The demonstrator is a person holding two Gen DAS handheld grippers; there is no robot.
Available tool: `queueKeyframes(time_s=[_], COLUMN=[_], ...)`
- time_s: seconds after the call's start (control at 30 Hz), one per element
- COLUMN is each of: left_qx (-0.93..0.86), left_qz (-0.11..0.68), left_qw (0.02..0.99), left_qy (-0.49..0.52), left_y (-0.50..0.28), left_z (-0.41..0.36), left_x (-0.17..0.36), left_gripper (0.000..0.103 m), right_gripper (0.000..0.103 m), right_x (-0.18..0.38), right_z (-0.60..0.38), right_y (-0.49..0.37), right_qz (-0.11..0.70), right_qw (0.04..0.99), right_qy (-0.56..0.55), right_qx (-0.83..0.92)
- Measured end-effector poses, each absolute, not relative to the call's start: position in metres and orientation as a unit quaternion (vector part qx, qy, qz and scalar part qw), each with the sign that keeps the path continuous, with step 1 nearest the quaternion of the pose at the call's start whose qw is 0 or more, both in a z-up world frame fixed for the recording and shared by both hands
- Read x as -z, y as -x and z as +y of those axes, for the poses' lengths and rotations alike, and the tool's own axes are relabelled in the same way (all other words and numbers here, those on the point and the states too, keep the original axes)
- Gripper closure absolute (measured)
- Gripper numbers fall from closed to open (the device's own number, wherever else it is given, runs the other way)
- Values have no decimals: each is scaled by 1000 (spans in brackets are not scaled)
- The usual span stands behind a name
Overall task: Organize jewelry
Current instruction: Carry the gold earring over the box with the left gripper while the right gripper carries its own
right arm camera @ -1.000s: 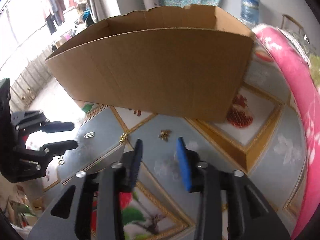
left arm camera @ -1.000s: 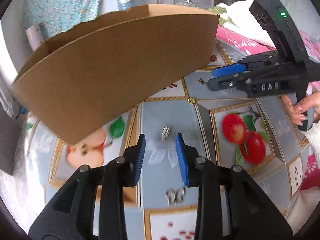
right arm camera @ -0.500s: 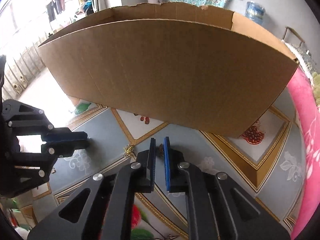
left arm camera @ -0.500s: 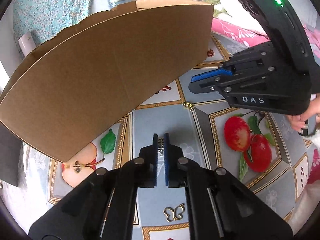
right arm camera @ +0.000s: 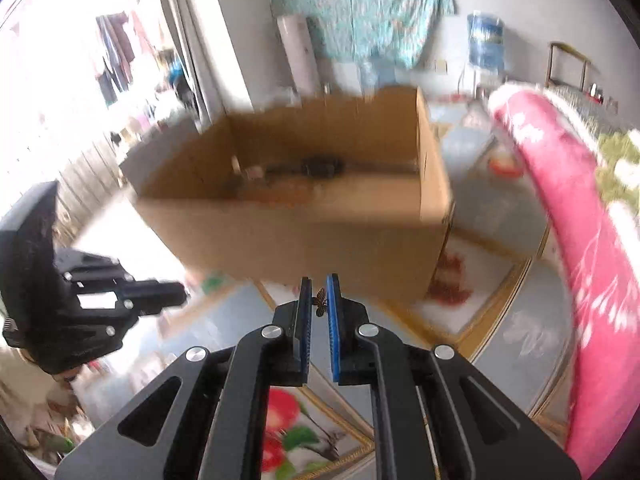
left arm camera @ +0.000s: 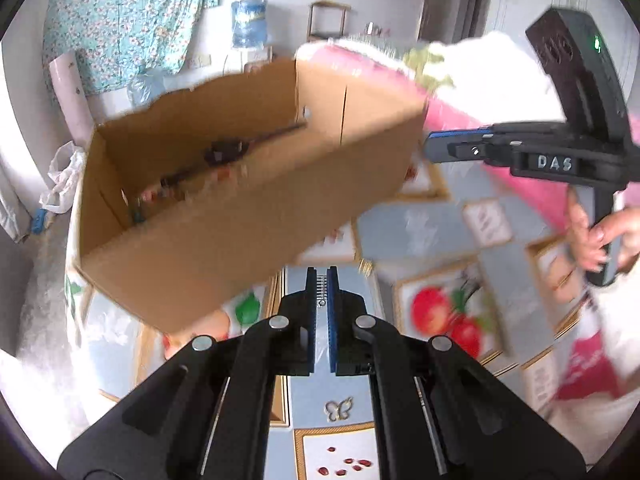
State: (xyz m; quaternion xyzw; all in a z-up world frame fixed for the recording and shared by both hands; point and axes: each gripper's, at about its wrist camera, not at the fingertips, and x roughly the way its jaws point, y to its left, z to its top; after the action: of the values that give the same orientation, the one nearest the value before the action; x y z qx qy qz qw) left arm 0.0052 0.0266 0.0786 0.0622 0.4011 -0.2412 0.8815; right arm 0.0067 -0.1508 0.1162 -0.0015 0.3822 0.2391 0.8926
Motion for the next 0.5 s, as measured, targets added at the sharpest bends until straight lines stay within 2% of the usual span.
queueKeyframes(time_s=[0.13,0.23,0.37,0.5], left_qx=[246,226,189,146], left_qz=[408,461,569,636], left_qw=[879,858,799,755], left_qy=[-30,-20,48,65], left_y=[-50,-111,-207,-249], left_z=[34,28,24,16], left_x=[-129,-135,-94,-49], left_gripper=[99,99,99,99], right_gripper=[95,95,95,95], right_x=[-153,-148,-105,-62], right_z=[-136,-121,-99,-85], right_y=[-53,-103,-181,-226], right_qz=[384,439,550,637], right_qw=[884,849,794,741], right_qy=[1,-2,-16,-15], right_qx=[-266,-295,-259,-212])
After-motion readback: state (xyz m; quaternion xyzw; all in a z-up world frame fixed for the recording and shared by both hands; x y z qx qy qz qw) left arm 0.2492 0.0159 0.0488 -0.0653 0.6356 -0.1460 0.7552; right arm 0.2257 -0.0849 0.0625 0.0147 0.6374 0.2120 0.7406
